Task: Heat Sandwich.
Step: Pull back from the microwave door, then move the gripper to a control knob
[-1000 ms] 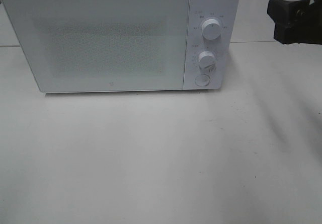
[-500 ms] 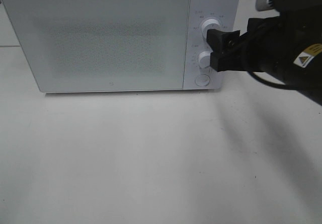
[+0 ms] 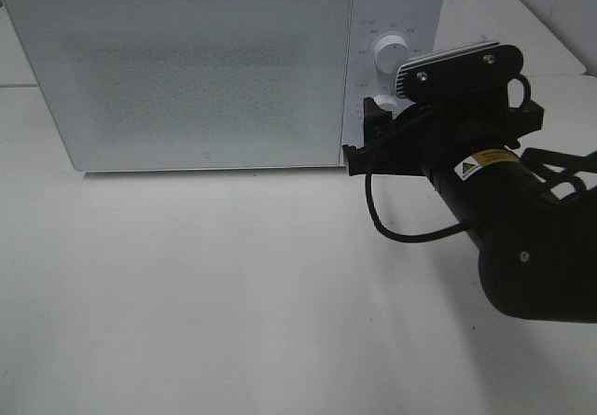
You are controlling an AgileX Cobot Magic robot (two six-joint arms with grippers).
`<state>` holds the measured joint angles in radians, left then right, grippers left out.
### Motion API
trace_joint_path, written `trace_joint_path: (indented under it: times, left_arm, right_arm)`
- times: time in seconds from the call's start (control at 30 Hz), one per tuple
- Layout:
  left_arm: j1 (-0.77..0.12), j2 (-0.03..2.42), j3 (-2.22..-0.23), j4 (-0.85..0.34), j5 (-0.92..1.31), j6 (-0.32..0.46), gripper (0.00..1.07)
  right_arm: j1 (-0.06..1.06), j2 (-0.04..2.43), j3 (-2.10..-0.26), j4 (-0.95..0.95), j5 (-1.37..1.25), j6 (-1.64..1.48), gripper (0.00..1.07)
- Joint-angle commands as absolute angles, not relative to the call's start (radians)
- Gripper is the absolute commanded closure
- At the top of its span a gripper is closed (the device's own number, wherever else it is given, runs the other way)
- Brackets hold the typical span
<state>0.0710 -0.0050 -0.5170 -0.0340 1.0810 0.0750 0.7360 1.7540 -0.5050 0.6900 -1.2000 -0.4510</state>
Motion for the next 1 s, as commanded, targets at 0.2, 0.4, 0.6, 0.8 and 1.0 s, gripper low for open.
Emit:
trace_joint_path:
  times: [0.2,0.4,0.6,0.8,1.0]
  left_arm:
    - [0.074,-0.029,-0.516,-0.039,1.068,0.065,0.39]
    - [0.074,-0.029,-0.516,-0.039,1.068,0.065,0.39]
    - [0.074,-0.029,-0.516,-0.039,1.068,0.065,0.39]
    - [0.074,-0.028,-0.516,-0.039,1.068,0.065,0.39]
    - [0.074,-0.028,-0.516,-0.039,1.068,0.065,0.39]
  right_arm:
    - [0.740,1.867,-0.606,0.699,-1.249,-0.398,0.31]
    - [0.733,1.951,-0.635,0.700,-1.343,-0.343,0.31]
    - [0.713,1.997,-0.641,0.698,-1.363,-0.311,0.31]
    - [0.660,2.012,-0.673,0.688,-1.362,-0.289,0.31]
    - [0.640,2.014,-0.697,0.629,-1.361,-0.282,0.31]
